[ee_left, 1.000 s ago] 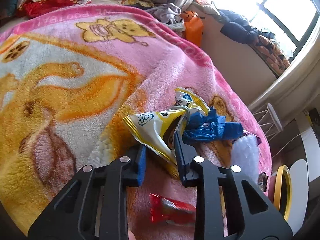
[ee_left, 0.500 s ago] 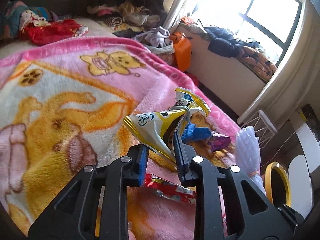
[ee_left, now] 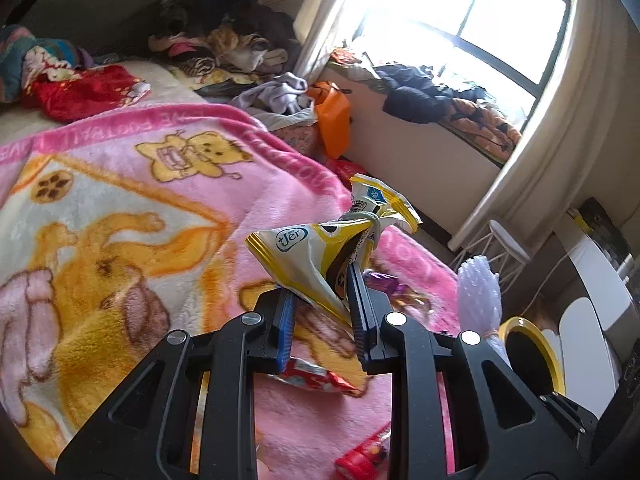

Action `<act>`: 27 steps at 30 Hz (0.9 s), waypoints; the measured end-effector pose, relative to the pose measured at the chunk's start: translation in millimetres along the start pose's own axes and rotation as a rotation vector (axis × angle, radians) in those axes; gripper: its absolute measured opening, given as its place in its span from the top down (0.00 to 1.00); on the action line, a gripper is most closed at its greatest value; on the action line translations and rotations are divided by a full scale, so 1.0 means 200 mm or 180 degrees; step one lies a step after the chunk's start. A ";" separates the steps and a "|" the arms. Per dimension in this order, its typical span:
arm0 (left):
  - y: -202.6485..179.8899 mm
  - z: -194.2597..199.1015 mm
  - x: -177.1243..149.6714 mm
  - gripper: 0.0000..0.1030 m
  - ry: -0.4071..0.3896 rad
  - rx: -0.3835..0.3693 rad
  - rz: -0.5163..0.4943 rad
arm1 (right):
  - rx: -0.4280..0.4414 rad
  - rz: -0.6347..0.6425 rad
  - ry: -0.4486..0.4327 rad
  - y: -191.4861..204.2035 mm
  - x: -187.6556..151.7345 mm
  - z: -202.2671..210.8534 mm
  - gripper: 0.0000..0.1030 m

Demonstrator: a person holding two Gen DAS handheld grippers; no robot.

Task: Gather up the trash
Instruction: 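Carry the white bundle and yellow wrapper over the yellow-rimmed bin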

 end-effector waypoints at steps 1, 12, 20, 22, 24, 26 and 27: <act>-0.03 0.00 0.00 0.82 0.0002 -0.0026 -0.0028 | -0.0011 -0.0008 -0.0005 0.00 -0.01 0.01 0.72; -0.25 0.01 -0.03 0.82 0.0022 -0.0184 -0.0302 | -0.0132 -0.0136 -0.0116 -0.10 -0.02 0.12 0.72; -0.40 0.00 -0.08 0.82 0.0069 -0.0294 -0.0489 | -0.0238 -0.0323 -0.0184 -0.23 -0.05 0.19 0.72; -0.44 0.00 -0.10 0.82 0.0083 -0.0325 -0.0544 | -0.0273 -0.0388 -0.0200 -0.28 -0.05 0.22 0.72; -0.47 0.00 -0.12 0.82 0.0098 -0.0361 -0.0575 | -0.0298 -0.0443 -0.0214 -0.32 -0.06 0.23 0.72; -0.51 -0.01 -0.13 0.82 0.0114 -0.0396 -0.0615 | -0.0326 -0.0511 -0.0230 -0.37 -0.08 0.25 0.72; -0.53 -0.01 -0.14 0.82 0.0122 -0.0416 -0.0643 | -0.0342 -0.0540 -0.0238 -0.39 -0.08 0.27 0.72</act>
Point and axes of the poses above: each gripper's, at about its wrist camera, not at the fingertips, and z roughly against the way its jaws point, y to its left, x to its top, the point moved 3 cm from there along -z, roughly the way its jaws point, and after that the axes turned 6 degrees about y, right-handed, at the moved point
